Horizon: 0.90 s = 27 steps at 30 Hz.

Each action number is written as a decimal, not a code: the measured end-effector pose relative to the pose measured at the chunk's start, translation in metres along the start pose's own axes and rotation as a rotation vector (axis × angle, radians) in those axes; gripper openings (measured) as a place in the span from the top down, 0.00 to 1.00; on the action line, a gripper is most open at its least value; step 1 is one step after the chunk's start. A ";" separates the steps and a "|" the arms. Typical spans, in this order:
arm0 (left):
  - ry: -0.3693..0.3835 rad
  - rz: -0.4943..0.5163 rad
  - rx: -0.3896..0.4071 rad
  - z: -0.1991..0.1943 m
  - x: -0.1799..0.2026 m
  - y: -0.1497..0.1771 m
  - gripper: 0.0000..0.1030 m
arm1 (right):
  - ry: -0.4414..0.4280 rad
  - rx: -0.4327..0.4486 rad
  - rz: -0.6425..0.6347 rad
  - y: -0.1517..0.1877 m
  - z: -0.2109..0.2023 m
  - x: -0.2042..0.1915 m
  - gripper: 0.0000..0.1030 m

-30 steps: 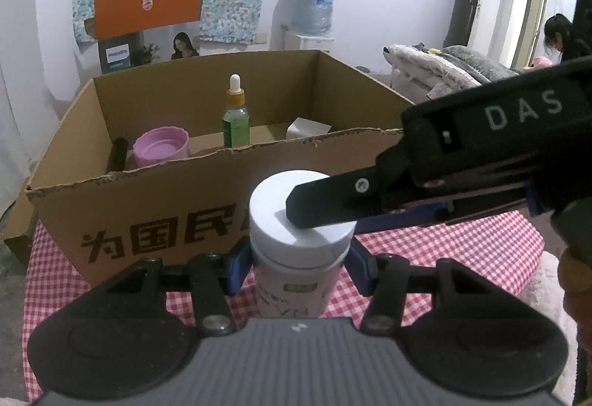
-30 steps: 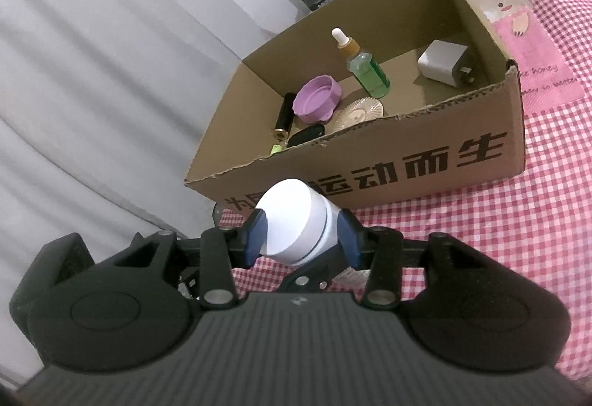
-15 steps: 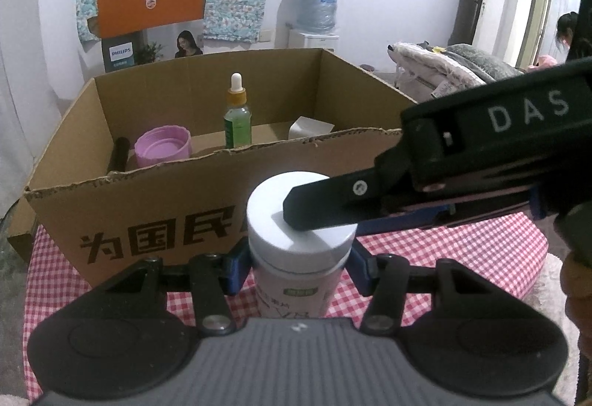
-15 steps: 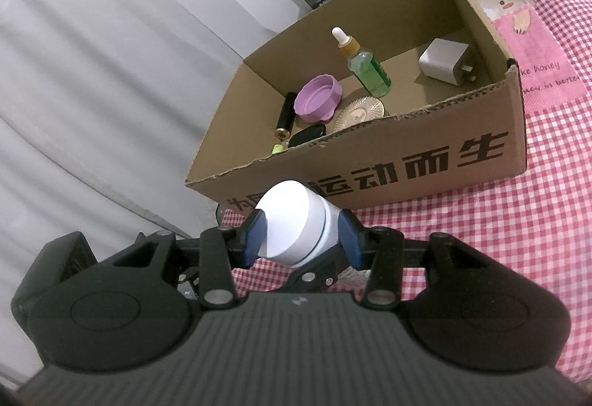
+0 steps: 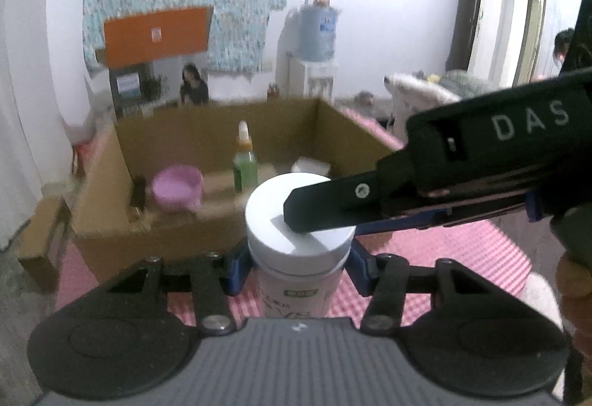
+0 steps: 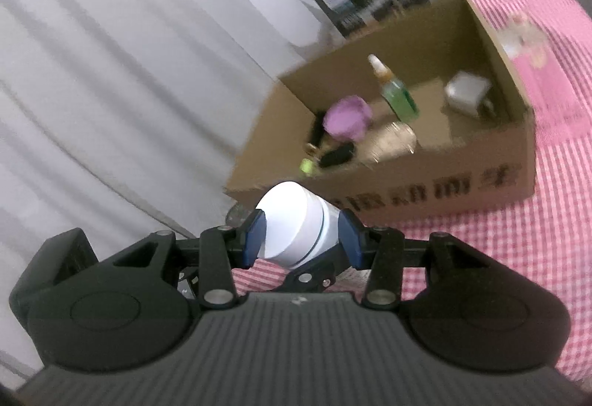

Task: Organize rigid objects
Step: 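Lift the white supplement jar with the right gripper over the box, then lower the white jar into the box and open the right gripper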

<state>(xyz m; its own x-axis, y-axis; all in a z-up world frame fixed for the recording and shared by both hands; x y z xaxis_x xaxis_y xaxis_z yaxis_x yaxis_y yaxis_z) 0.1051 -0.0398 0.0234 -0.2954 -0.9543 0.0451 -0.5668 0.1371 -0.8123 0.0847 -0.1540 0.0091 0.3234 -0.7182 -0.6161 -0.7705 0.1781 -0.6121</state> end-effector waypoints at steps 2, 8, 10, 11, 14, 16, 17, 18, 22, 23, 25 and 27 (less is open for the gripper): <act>-0.008 0.017 0.043 -0.014 -0.001 -0.017 0.47 | -0.018 0.030 -0.045 -0.011 -0.011 -0.016 0.57; 0.010 0.055 0.138 -0.026 -0.001 -0.080 0.47 | -0.026 0.125 -0.176 -0.061 -0.040 -0.054 0.57; 0.032 0.059 0.139 -0.017 0.002 -0.098 0.47 | -0.016 0.143 -0.196 -0.079 -0.044 -0.055 0.57; 0.044 0.055 0.129 -0.009 0.003 -0.106 0.47 | -0.008 0.145 -0.194 -0.088 -0.045 -0.053 0.57; 0.081 0.046 0.082 0.023 0.009 -0.119 0.47 | 0.013 0.130 -0.156 -0.112 -0.042 -0.033 0.57; 0.106 0.029 0.038 0.046 0.010 -0.120 0.47 | 0.030 0.106 -0.118 -0.124 -0.034 -0.013 0.57; 0.119 0.017 0.003 0.060 0.011 -0.119 0.47 | 0.038 0.092 -0.096 -0.127 -0.030 -0.001 0.57; 0.127 0.009 -0.022 0.071 0.011 -0.116 0.47 | 0.046 0.073 -0.072 -0.130 -0.024 0.011 0.57; 0.137 -0.004 -0.124 0.112 0.013 -0.100 0.47 | 0.053 0.002 0.013 -0.126 -0.003 0.056 0.56; 0.137 -0.007 -0.147 0.121 0.014 -0.097 0.47 | 0.051 -0.012 0.032 -0.124 0.003 0.065 0.56; 0.138 -0.014 -0.178 0.131 0.011 -0.089 0.47 | 0.051 -0.038 0.054 -0.121 0.015 0.079 0.56; 0.135 -0.016 -0.204 0.138 0.010 -0.084 0.47 | 0.059 -0.059 0.055 -0.119 0.023 0.089 0.56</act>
Point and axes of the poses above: each gripper's, at about its wrist camera, not at the fingertips, and z roughly the way its jaws point, x to its right, y to its underside, the point moved 3 cm from there along z, roughly the way its jaws point
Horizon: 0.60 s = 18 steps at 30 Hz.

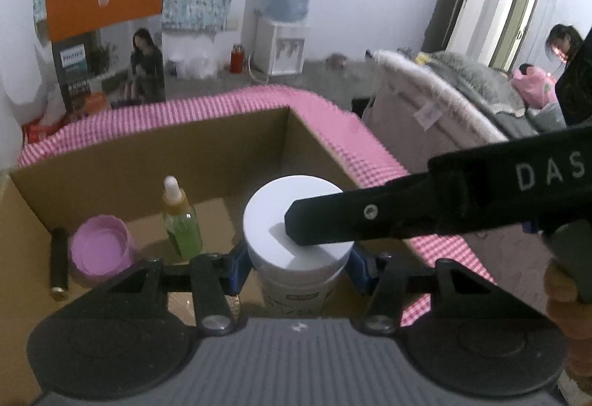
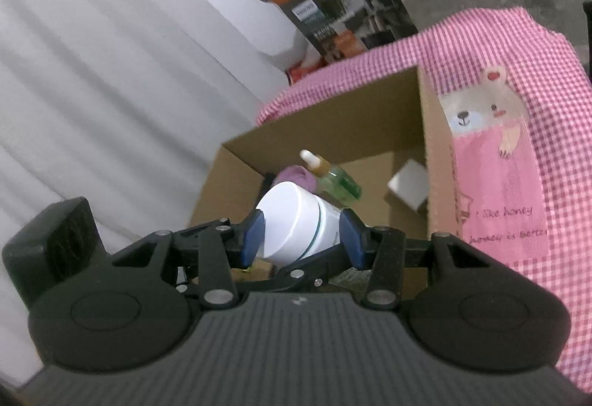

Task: Organize rigid objects
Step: 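Lower the white jar into the box and open the right gripper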

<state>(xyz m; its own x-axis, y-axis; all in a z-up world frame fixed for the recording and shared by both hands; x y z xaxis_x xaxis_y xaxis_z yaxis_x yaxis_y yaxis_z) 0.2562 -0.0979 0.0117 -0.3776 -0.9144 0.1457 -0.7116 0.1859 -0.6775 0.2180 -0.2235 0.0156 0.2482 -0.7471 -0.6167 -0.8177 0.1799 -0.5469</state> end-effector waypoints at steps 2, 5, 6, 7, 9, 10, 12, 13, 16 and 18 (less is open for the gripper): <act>-0.004 -0.001 -0.020 0.008 -0.001 0.001 0.47 | 0.009 -0.014 -0.010 0.002 0.009 0.002 0.56; -0.001 -0.006 -0.045 0.017 -0.002 0.002 0.47 | 0.032 -0.028 -0.033 0.002 0.019 0.005 0.55; 0.001 -0.006 -0.053 0.018 -0.003 0.002 0.47 | 0.039 -0.032 -0.040 0.002 0.021 0.006 0.55; -0.001 -0.005 -0.059 0.019 -0.003 0.003 0.47 | 0.045 -0.036 -0.044 0.002 0.023 0.007 0.54; -0.003 -0.004 -0.071 0.021 0.000 0.005 0.47 | 0.051 -0.044 -0.050 0.001 0.025 0.010 0.53; -0.003 -0.005 -0.076 0.022 0.001 0.004 0.47 | 0.054 -0.048 -0.051 0.001 0.027 0.012 0.53; -0.005 -0.003 -0.084 0.027 0.001 0.003 0.47 | 0.061 -0.051 -0.056 0.001 0.028 0.014 0.53; -0.006 -0.003 -0.087 0.029 0.002 0.002 0.47 | 0.063 -0.051 -0.056 0.001 0.028 0.016 0.53; -0.002 0.000 -0.083 0.030 0.005 0.001 0.47 | 0.055 -0.049 -0.053 0.000 0.028 0.016 0.53; -0.006 0.008 -0.079 0.029 0.007 -0.001 0.47 | 0.057 -0.044 -0.056 0.000 0.027 0.016 0.51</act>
Point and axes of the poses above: each gripper's, at about its wrist camera, not at the fingertips, and z roughly the way its jaws point, x to its right, y to its underside, the point moved 3 cm from there along z, roughly the way its jaws point
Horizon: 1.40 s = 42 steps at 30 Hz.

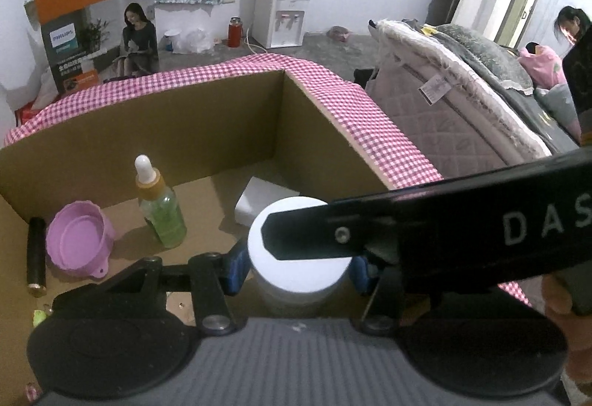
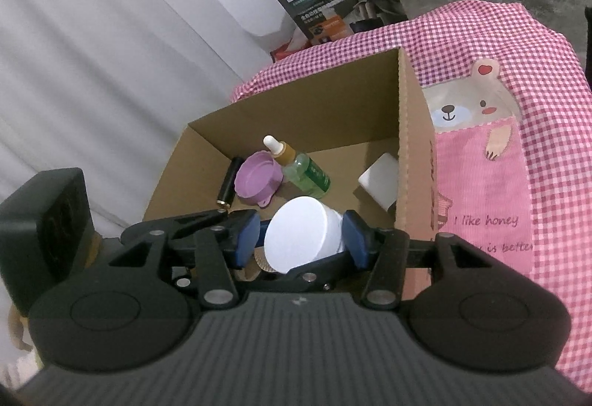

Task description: Organize rigid objects

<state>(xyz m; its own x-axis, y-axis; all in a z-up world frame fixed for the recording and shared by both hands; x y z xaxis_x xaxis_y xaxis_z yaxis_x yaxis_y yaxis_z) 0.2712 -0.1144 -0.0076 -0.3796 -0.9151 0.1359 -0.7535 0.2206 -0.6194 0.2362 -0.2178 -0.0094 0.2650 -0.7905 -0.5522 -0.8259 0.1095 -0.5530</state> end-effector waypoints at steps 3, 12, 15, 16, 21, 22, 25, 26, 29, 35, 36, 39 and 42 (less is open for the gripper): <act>-0.005 0.011 0.007 -0.002 0.003 -0.001 0.44 | 0.003 0.006 -0.001 0.000 -0.002 0.000 0.46; -0.025 0.041 0.136 -0.042 0.008 0.002 0.13 | -0.014 0.148 -0.026 -0.001 -0.033 -0.012 0.26; -0.038 0.043 0.189 -0.066 0.009 0.006 0.11 | -0.018 0.221 -0.038 0.002 -0.052 -0.021 0.22; -0.050 0.040 0.205 -0.075 0.008 0.008 0.09 | -0.020 0.246 -0.041 0.004 -0.059 -0.025 0.19; -0.141 0.019 0.283 -0.121 0.004 0.022 0.00 | 0.001 0.380 -0.086 0.021 -0.096 -0.052 0.06; -0.170 0.011 0.292 -0.128 0.003 0.023 0.00 | 0.020 0.407 -0.101 0.027 -0.103 -0.058 0.01; -0.253 -0.032 0.275 -0.142 -0.002 0.030 0.00 | 0.091 0.468 -0.146 0.042 -0.117 -0.075 0.01; -0.291 -0.056 0.270 -0.145 -0.003 0.032 0.00 | 0.121 0.479 -0.160 0.047 -0.120 -0.080 0.01; -0.429 -0.093 0.280 -0.153 -0.003 0.038 0.00 | 0.221 0.499 -0.195 0.061 -0.123 -0.094 0.01; -0.425 -0.134 0.263 -0.150 -0.016 0.049 0.00 | 0.414 0.474 -0.246 0.084 -0.113 -0.110 0.01; -0.400 -0.141 0.250 -0.150 -0.020 0.055 0.00 | 0.447 0.471 -0.249 0.088 -0.110 -0.110 0.01; -0.389 -0.124 0.211 -0.144 -0.025 0.063 0.00 | 0.507 0.453 -0.251 0.100 -0.102 -0.111 0.01; -0.424 -0.156 0.217 -0.147 -0.031 0.075 0.00 | 0.519 0.434 -0.237 0.111 -0.094 -0.109 0.01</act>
Point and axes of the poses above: each gripper's, at about its wrist camera, not at the fingertips, and z roughly the way its jaws point, x to its right, y to its underside, the point moved 3 cm from there along z, roughly the way its jaws point
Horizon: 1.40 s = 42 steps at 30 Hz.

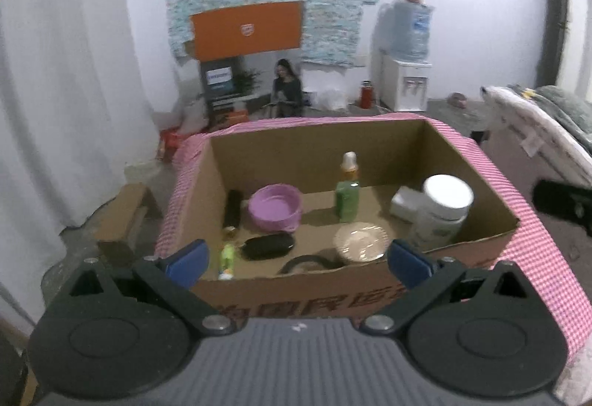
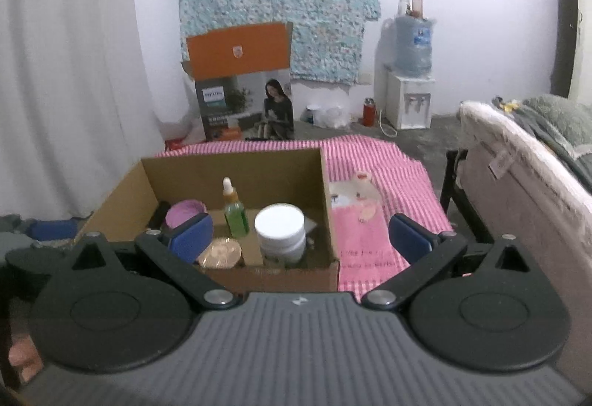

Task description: Organize rigid objects

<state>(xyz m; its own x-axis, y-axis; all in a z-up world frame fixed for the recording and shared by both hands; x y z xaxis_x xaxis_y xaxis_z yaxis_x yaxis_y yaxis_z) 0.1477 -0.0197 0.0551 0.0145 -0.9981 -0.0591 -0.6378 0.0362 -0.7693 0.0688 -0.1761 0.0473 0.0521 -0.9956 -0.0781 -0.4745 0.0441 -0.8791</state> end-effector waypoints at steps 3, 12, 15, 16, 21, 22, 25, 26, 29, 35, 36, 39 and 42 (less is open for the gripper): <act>-0.010 -0.037 -0.010 0.000 -0.011 0.005 0.00 | 0.001 -0.037 -0.012 0.007 0.013 -0.007 0.01; -0.015 -0.059 -0.089 0.008 -0.021 0.007 0.00 | -0.038 -0.129 -0.048 0.021 0.048 -0.041 0.01; -0.021 -0.065 -0.096 0.008 -0.022 0.008 0.00 | -0.042 -0.147 -0.054 0.021 0.057 -0.045 0.01; -0.021 -0.069 -0.099 0.008 -0.023 0.007 0.00 | -0.039 -0.154 -0.055 0.021 0.060 -0.046 0.01; -0.017 -0.078 -0.103 0.010 -0.024 0.006 0.00 | -0.038 -0.176 -0.044 0.020 0.067 -0.043 0.01; -0.019 -0.076 -0.103 0.010 -0.024 0.006 0.00 | -0.038 -0.178 -0.043 0.020 0.066 -0.043 0.01; -0.021 -0.071 -0.106 0.011 -0.023 0.006 0.00 | -0.037 -0.180 -0.045 0.020 0.066 -0.042 0.01; -0.021 -0.070 -0.107 0.011 -0.023 0.006 0.00 | -0.037 -0.181 -0.045 0.021 0.066 -0.042 0.01; -0.022 -0.070 -0.108 0.011 -0.022 0.006 0.00 | -0.038 -0.183 -0.047 0.022 0.066 -0.040 0.01; -0.023 -0.071 -0.105 0.011 -0.022 0.006 0.00 | -0.039 -0.175 -0.054 0.021 0.064 -0.038 0.01; -0.023 -0.071 -0.104 0.011 -0.022 0.006 0.00 | -0.040 -0.175 -0.055 0.021 0.064 -0.037 0.01; -0.026 -0.070 -0.102 0.011 -0.022 0.006 0.00 | -0.039 -0.173 -0.062 0.021 0.062 -0.037 0.01; -0.026 -0.073 -0.103 0.011 -0.023 0.006 0.00 | -0.036 -0.170 -0.073 0.020 0.061 -0.038 0.01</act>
<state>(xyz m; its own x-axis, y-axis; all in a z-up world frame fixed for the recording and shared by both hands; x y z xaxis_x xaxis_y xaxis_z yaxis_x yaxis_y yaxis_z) 0.1520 0.0042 0.0450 0.0832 -0.9963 -0.0227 -0.7100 -0.0433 -0.7028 0.1111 -0.1322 0.0039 0.1220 -0.9918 -0.0371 -0.6095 -0.0454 -0.7915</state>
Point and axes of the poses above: each gripper's, at about its wrist camera, not at the fingertips, and z roughly the way its jaws point, x to its right, y to its underside, the point moved 3 cm from there along z, roughly the way its jaws point
